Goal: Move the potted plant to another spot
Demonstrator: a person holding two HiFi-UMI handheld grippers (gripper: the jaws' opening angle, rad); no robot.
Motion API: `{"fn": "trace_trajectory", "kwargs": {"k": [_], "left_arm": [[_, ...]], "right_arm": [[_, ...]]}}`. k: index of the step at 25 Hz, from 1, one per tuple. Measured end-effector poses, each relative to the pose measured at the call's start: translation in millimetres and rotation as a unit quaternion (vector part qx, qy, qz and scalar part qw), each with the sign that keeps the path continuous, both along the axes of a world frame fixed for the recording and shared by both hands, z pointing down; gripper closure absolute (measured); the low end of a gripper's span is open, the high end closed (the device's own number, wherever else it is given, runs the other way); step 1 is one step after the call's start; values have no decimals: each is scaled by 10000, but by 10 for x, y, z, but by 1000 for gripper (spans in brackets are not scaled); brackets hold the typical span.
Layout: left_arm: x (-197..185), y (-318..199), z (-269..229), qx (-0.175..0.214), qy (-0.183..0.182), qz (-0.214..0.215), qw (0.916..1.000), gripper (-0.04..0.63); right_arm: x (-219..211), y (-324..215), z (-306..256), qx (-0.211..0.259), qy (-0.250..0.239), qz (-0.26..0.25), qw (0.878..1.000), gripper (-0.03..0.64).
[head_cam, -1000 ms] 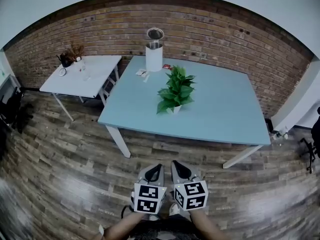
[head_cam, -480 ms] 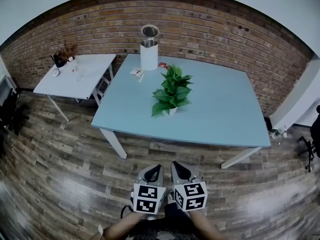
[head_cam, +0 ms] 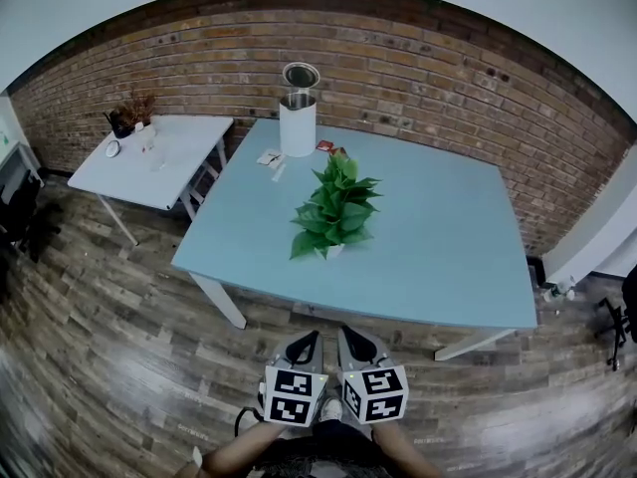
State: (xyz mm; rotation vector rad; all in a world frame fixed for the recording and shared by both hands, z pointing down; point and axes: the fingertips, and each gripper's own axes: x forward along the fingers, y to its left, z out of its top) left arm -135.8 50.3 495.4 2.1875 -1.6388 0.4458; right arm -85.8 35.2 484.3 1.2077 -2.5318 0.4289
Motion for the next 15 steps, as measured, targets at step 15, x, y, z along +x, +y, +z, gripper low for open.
{"fn": "trace_trajectory", "kwargs": {"k": [15], "left_arm": [[183, -689, 109, -152, -77, -337, 9993, 596]], "right_arm": [[159, -648, 184, -178, 27, -392, 9991, 609]]}}
